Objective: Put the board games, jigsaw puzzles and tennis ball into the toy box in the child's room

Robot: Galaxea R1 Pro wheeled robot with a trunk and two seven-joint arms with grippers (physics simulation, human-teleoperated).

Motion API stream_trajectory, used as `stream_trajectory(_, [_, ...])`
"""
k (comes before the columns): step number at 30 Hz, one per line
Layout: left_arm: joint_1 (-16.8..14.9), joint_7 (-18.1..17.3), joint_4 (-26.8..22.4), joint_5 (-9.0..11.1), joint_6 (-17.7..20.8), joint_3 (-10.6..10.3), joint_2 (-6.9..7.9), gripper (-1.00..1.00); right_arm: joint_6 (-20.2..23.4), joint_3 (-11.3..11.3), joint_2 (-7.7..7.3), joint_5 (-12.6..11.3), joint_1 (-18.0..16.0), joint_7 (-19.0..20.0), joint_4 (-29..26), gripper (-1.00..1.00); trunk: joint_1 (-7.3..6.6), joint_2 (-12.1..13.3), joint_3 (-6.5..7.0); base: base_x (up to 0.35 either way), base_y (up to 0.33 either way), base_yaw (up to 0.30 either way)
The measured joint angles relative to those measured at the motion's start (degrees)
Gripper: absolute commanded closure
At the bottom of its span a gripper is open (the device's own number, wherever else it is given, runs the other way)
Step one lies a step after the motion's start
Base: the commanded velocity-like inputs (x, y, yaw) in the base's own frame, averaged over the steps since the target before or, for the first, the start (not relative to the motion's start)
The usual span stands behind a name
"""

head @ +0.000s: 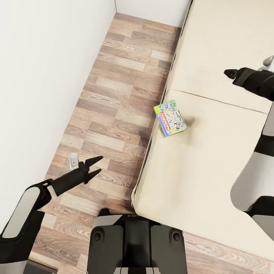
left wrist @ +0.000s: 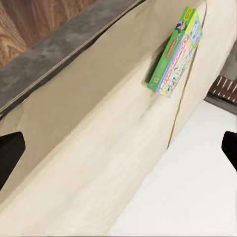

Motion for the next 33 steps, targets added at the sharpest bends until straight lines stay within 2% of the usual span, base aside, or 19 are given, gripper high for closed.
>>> stream_trajectory(2, [-0.08, -2.04, -0.14, -1.75, -0.25, -1.29, -0.07, -1.00, 0.00, -0.08, -0.52, 0.00, 0.02, 0.04, -0.62, -1.00, 0.00, 0.00, 0.00, 0.000, 0.000, 0.000])
stream_trajectory(5, [-0.24, -2.72, -0.11, -2.79, -0.38, -1.82, -0.12, -1.00, 0.00, -0.18, -0.72, -0.03, 0.03, 0.05, -0.86, -1.00, 0.00, 0.00, 0.00, 0.000, 0.000, 0.000])
stream_trajectory(9, [-2.46, -4.21, 2.25, -7.54, -1.00, -2.92, -0.67, -1.00, 0.00, -0.60, -1.20, -0.03, 0.08, 0.08, -1.42, -1.00, 0.00, 0.00, 0.00, 0.000, 0.000, 0.000])
stream_trajectory(10, [-2.49, -4.22, 2.29, -7.55, -1.01, -2.93, -0.68, -1.00, 0.00, -0.60, -1.21, -0.05, 0.08, 0.08, -1.42, -1.00, 0.00, 0.00, 0.00, 0.000, 0.000, 0.000])
stream_trajectory(11, [-8.89, -5.76, 11.45, -11.16, -1.34, -3.15, -0.87, -1.00, 0.00, -0.77, -1.41, -0.01, 0.12, 0.10, -1.66, -1.00, -0.06, -0.01, 0.00, 0.000, 0.000, 0.000])
stream_trajectory(12, [-9.67, -5.82, 12.21, -11.01, -1.36, -3.17, -0.89, -1.00, 0.00, -0.77, -1.42, -0.06, 0.12, 0.10, -1.66, -1.00, 0.04, 0.00, 0.00, 0.000, 0.000, 0.000])
stream_trajectory(14, [-14.00, -7.34, 18.05, -11.93, -1.44, -3.33, -0.79, -1.00, 0.00, -0.85, -1.48, -0.06, 0.13, 0.10, -1.73, -1.00, 0.01, 0.00, 0.00, 0.000, 0.000, 0.000])
stream_trajectory(15, [-14.09, -7.37, 18.15, -11.95, -1.45, -3.34, -0.79, -1.00, 0.00, -0.85, -1.49, -0.07, 0.13, 0.10, -1.73, -1.00, 0.00, 0.00, 0.00, 0.000, 0.000, 0.000])
stream_trajectory(17, [-18.14, -9.91, 23.39, -12.37, -1.52, -3.77, -0.62, -1.00, 0.00, -0.91, -1.51, -0.06, 0.14, 0.10, -1.77, -1.00, 0.00, 0.00, 0.00, 0.000, 0.000, 0.000])
stream_trajectory(18, [-24.07, -17.12, 30.34, -15.17, -1.54, -6.50, -0.48, -1.00, 0.00, -0.75, -1.50, -0.07, 0.19, 0.12, -1.82, -1.00, 0.00, 0.00, 0.00, 0.000, 0.000, 0.000])
stream_trajectory(19, [-24.88, -17.31, 30.53, -15.09, -1.53, -6.60, -0.47, -1.00, 0.00, -0.75, -1.50, -0.07, 0.19, 0.12, -1.82, -1.00, 0.00, 0.00, 0.00, 0.000, 0.000, 0.000])
stream_trajectory(21, [-27.28, -21.05, 32.49, -16.99, -1.50, -8.05, -0.43, -1.00, 0.00, -0.68, -1.46, -0.07, 0.21, 0.14, -1.83, -1.00, 0.00, 0.00, 0.00, 0.000, 0.000, 0.000])
stream_trajectory(24, [-28.26, -22.87, 33.36, -17.95, -1.52, -8.61, -0.42, -1.00, 0.00, -0.64, -1.43, -0.08, 0.23, 0.15, -1.83, -1.00, 0.00, 0.00, 0.00, 0.000, 0.000, 0.000])
stream_trajectory(26, [-29.75, -25.78, 34.86, -19.29, -1.58, -9.36, -0.40, -1.00, 0.00, -0.58, -1.35, -0.08, 0.27, 0.16, -1.84, -1.00, 0.00, 0.00, 0.00, 0.000, 0.000, 0.000])
stream_trajectory(33, [-32.79, -29.18, 38.38, -20.81, -1.73, -10.14, -0.35, -1.00, 0.00, -0.43, -1.22, -0.09, 0.36, 0.18, -1.85, -1.00, 0.00, 0.00, 0.00, 0.000, 0.000, 0.000])
